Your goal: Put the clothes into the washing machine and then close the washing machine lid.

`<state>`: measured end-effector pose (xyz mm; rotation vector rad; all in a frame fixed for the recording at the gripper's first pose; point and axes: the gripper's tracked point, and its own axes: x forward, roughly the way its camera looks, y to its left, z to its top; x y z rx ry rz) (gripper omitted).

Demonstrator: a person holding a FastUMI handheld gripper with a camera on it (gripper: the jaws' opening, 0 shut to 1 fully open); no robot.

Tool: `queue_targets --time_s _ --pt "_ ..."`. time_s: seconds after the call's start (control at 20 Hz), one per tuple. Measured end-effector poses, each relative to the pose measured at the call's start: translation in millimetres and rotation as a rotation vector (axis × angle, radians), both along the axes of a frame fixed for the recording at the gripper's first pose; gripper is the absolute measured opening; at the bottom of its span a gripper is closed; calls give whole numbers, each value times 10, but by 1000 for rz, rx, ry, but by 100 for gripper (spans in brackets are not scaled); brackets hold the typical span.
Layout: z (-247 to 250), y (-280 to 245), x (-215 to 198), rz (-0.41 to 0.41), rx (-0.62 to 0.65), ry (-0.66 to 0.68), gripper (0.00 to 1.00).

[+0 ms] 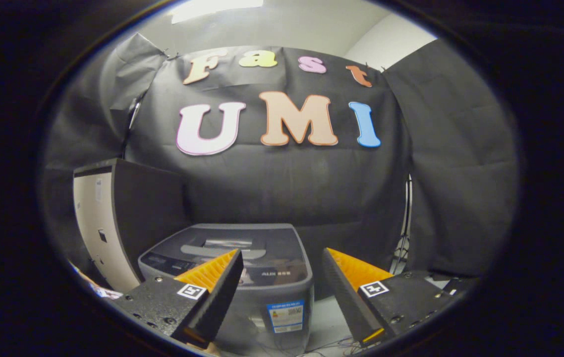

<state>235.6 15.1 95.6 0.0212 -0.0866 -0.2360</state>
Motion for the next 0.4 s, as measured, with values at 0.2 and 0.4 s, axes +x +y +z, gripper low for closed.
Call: queue_targets --time_s 0.2,0.4 --pt "-210 -1 -126 -9 37 39 97" --pt "-341 22 -236 -14 60 63 97"
